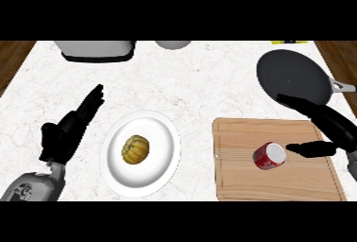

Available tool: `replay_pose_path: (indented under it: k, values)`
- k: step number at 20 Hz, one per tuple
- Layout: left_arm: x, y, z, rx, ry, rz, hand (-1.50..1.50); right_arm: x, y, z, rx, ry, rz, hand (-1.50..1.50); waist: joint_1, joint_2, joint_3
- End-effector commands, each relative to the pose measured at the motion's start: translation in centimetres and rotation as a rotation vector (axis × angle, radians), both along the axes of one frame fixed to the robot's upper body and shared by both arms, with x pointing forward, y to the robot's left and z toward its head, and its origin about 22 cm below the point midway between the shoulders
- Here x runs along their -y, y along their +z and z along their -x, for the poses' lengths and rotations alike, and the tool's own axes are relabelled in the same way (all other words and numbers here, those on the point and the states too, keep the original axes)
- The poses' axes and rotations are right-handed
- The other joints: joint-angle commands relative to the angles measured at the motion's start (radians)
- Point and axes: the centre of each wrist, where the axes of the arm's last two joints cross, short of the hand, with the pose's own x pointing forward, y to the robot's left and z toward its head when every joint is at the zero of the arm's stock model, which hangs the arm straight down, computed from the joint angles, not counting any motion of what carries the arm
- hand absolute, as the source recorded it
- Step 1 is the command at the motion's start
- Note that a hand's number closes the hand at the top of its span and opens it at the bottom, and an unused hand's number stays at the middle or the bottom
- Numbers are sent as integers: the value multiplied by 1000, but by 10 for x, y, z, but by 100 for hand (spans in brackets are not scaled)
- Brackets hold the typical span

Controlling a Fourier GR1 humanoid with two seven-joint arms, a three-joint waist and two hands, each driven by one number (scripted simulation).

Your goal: Pick the can from the cutting board and place it in the pan

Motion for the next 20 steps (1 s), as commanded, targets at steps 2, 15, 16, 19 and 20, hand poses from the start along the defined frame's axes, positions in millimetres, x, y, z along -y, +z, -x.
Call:
replay_pose_path:
  k: [2,15,16,19,20]
  values:
    - [-10,7,-6,-7,10,-12,0,-17,31,-4,-112,39,332,-150,2,-1,-2]
    - [14,5,1,0,-3,10,0,-131,52,29,-349,78,614,-150,-1,1,2]
    - [-2,16,1,1,3,7,0,-123,47,31,-349,74,622,-150,1,2,2]
    - [24,2,2,-12,-4,-9,0,-110,60,33,-331,46,659,-150,-4,2,2]
    - [3,2,-8,-9,14,0,0,-112,54,39,-315,41,644,-150,-4,3,2]
